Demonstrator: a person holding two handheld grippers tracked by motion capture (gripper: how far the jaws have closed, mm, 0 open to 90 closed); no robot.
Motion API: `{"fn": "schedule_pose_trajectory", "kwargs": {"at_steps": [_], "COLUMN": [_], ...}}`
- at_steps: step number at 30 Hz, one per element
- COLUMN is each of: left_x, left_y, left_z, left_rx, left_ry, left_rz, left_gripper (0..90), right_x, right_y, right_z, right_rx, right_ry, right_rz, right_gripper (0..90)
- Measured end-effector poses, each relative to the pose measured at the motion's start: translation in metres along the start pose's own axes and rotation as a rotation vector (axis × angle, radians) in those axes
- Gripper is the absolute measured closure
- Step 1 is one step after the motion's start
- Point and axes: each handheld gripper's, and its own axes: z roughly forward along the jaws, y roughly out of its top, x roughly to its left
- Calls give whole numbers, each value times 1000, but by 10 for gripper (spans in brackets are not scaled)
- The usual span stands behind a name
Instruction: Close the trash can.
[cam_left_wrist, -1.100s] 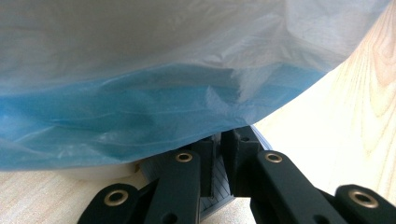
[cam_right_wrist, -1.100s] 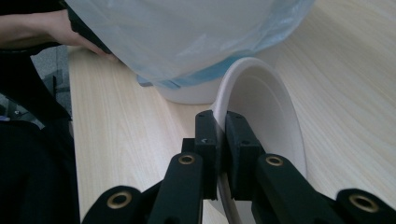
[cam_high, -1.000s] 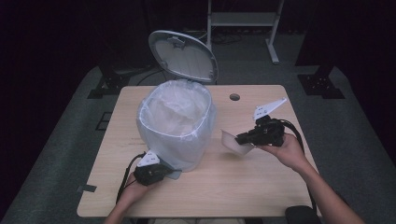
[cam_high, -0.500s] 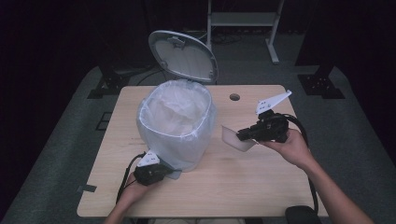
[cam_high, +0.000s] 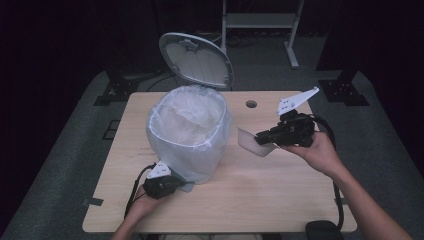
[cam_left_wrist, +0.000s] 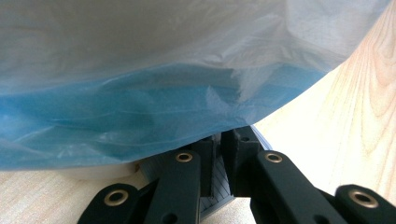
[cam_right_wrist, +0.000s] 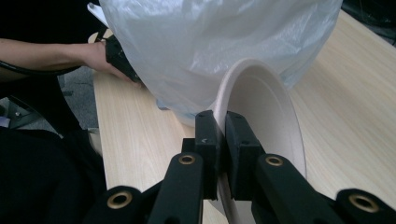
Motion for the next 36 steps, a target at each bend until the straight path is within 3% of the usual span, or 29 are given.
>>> {"fn": "schedule_pose_trajectory", "kwargs": {"at_steps": [18, 36], "left_x": [0, 0], "left_y": [0, 0], "left_z": [0, 0], "left_rx": [0, 1], "left_ry": [3, 1], "left_rz": [-1, -3], "left_gripper": [839, 839], "right_x": [15, 33], "right_y": [25, 47], "right_z": [-29, -47], "right_rx": [-1, 4], "right_ry": [-46, -66], "right_rz": [-46, -97], "right_gripper": [840, 840]}}
